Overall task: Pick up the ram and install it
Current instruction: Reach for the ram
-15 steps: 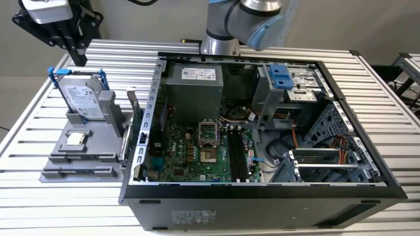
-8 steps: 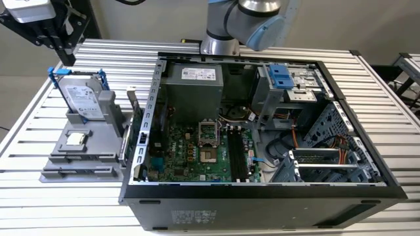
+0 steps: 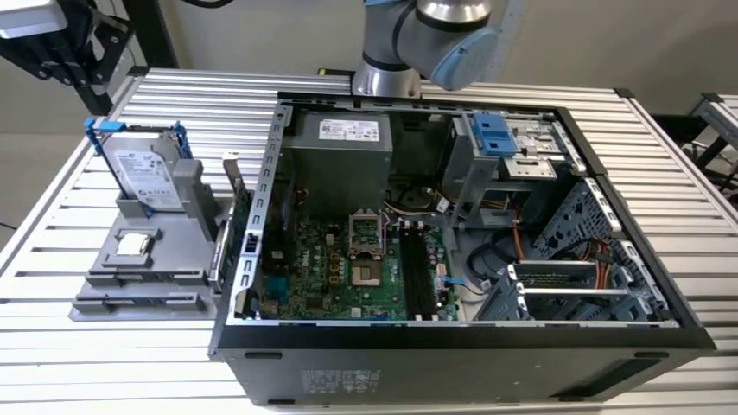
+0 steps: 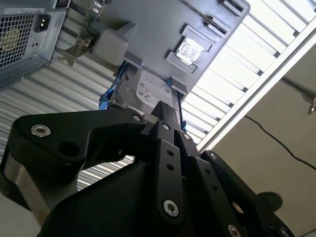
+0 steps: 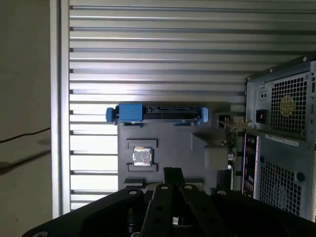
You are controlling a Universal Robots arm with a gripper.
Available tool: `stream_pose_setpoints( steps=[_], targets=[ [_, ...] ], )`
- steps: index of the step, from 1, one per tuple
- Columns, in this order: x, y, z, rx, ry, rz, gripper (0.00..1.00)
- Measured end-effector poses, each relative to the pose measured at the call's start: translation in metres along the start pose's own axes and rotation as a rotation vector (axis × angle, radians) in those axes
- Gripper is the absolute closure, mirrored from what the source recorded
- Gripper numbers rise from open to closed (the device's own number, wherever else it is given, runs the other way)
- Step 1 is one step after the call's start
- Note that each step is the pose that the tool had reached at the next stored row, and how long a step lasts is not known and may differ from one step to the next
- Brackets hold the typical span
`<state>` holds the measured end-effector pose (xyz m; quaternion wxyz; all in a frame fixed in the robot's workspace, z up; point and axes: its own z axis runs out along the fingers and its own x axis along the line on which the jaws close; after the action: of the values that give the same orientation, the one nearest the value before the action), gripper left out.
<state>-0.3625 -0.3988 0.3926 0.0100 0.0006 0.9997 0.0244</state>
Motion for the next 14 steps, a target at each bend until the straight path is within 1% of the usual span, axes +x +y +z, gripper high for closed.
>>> stream_pose_setpoints(
  steps=[2, 7, 9, 14],
  targets=[
    [0.0039, 0.0, 0.0, -0.0001, 0.0, -0.002, 1.0],
    [0.0042, -0.0003, -0.0001, -0.0001, 0.0001, -0.002, 1.0],
    [0.0042, -0.0033, -0.0003, -0.0001, 0.0001, -0.002, 1.0],
    [0.0042, -0.014, -0.0008, -0.0001, 0.0001, -0.002, 1.0]
  ],
)
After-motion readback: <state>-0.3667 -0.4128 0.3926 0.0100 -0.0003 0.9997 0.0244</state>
